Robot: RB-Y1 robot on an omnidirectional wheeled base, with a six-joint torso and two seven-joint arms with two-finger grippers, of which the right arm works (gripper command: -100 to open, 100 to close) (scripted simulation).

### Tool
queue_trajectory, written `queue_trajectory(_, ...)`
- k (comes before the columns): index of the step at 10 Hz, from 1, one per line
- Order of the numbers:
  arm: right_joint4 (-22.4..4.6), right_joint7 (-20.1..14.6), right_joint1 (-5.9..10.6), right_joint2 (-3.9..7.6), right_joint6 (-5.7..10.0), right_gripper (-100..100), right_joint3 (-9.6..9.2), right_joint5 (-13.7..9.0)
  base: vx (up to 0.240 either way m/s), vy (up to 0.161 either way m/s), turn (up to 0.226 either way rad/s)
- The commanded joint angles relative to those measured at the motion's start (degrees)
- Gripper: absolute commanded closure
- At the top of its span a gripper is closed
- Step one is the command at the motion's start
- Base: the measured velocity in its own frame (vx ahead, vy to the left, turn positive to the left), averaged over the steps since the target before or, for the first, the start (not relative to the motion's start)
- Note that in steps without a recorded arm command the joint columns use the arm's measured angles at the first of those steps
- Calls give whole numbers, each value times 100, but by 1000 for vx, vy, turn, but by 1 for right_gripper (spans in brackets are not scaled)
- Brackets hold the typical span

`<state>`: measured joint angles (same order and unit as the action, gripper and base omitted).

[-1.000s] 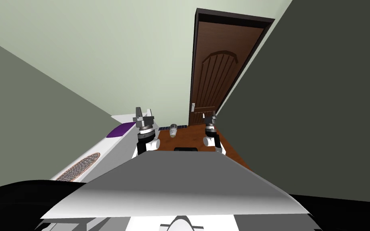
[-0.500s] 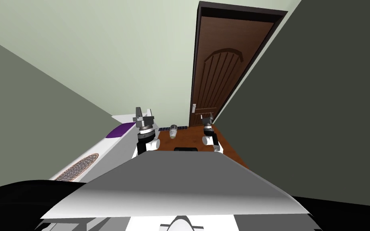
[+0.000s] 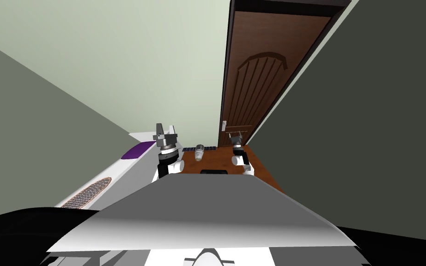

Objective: Pull the door open

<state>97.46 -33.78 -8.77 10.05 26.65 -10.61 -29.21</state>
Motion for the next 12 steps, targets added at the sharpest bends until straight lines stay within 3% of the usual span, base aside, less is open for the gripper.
queue_trajectory(1,-199,-196,93,61,-26,-100,-55,-188,96,-39,53)
queue_trajectory(12,-1549,-1320,796,399,-172,-100,-379,-1337,94,-35,49)
